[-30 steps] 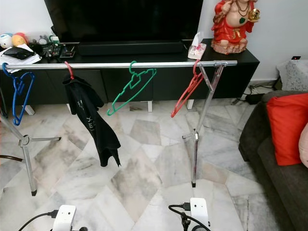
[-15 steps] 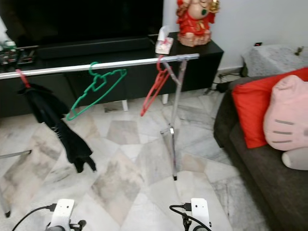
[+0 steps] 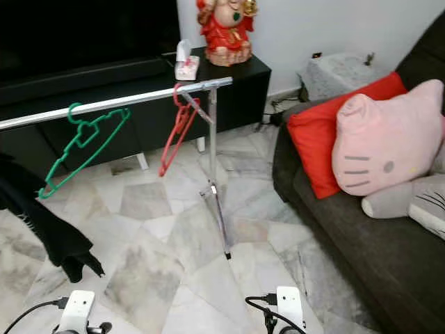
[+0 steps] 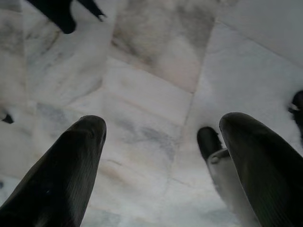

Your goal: Hang hanger

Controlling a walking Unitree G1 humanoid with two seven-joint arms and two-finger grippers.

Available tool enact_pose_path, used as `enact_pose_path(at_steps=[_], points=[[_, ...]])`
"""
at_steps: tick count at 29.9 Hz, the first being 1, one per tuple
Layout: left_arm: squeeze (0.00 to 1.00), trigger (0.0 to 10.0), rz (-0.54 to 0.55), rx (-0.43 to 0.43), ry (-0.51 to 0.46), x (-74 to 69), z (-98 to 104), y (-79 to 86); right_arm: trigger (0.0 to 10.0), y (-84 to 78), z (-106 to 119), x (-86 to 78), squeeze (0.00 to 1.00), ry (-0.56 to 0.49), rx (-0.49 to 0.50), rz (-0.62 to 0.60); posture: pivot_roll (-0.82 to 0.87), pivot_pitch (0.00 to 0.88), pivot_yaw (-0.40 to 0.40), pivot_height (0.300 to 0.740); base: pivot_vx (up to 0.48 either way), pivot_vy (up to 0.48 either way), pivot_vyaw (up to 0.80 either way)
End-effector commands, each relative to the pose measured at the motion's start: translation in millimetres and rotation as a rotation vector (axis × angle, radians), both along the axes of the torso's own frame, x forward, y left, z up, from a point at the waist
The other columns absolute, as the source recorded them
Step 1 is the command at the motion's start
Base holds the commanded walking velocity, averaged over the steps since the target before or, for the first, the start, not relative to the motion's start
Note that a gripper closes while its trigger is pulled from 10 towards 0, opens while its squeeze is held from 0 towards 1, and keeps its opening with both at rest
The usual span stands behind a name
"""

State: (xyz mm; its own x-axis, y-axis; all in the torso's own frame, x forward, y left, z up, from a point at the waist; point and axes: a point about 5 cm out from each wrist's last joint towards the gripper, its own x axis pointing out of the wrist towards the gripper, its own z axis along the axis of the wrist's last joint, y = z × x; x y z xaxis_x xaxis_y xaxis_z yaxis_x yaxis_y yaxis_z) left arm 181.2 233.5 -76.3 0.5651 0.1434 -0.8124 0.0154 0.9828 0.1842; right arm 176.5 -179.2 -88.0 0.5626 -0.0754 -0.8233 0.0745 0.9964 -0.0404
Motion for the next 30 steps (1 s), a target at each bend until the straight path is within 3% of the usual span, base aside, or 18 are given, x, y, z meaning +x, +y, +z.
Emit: enact_pose_path(at_steps=[1, 9, 20, 30], points=[[0.0, 10.0, -0.008, 0.013, 0.033, -7.5, -5, -5.2, 10.0, -0.1, -1, -1.2, 0.0, 0.009, 0.003, -0.006, -0.07, 0.042, 0.044, 0.74, 0.0, 0.0, -0.76], [0.0, 10.0, -0.021, 0.001, 0.028, -2.7, -7, -23.3, 10.0, -0.2, -1, -1.0, 0.0, 0.01, 0.003, -0.003, -0.07, 0.043, 0.043, 0.74, 0.0, 0.0, -0.75], [0.0, 10.0, -0.024, 0.016, 0.013, 1.3, -3, -13.2, 10.0, 0.5, -1, -1.2, 0.0, 0.01, 0.006, -0.003, -0.07, 0.042, 0.043, 0.74, 0.0, 0.0, -0.75], [0.0, 10.0, -0.032, 0.015, 0.008, 2.6, -3, -17.1, 10.0, 0.5, -1, -1.4, 0.0, 0.01, 0.008, -0.004, -0.07, 0.042, 0.043, 0.74, 0.0, 0.0, -0.75]])
